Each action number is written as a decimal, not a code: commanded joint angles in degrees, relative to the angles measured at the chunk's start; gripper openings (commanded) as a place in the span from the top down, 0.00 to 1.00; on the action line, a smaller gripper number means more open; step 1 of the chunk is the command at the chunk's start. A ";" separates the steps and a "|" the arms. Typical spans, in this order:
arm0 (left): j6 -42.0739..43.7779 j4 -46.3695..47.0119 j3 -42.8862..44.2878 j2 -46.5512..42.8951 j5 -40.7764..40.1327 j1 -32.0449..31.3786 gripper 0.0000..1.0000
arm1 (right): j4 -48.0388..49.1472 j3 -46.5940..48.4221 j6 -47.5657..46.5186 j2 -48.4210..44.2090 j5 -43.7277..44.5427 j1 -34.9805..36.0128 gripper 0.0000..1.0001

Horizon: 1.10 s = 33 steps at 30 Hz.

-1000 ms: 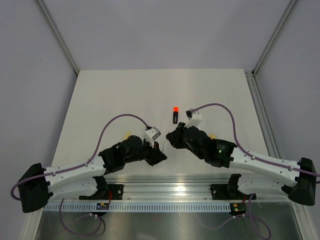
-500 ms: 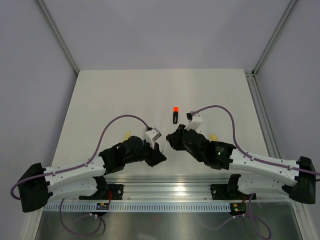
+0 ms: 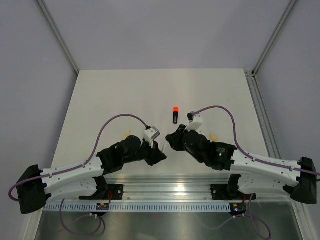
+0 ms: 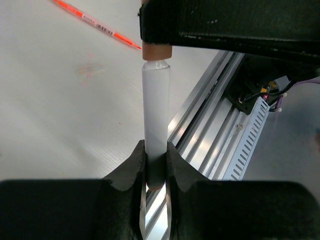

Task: Insert the pens into the pen caps
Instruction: Press the pen cap onto the pen.

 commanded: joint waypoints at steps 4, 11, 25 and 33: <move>1.34 5.29 3.39 -0.85 -2.92 0.24 1.00 | -0.15 -0.95 0.27 -1.12 -0.88 1.35 1.00; 2.57 4.86 5.14 0.03 -5.11 0.24 1.00 | -2.96 -0.16 2.73 0.29 -0.01 3.03 1.00; 6.96 8.45 10.33 0.12 -8.45 0.16 1.00 | -9.64 0.90 4.40 0.02 -5.01 4.87 1.00; 11.09 10.92 14.20 -3.57 -7.75 0.16 1.00 | -16.93 5.20 4.84 -1.21 -6.68 8.30 1.00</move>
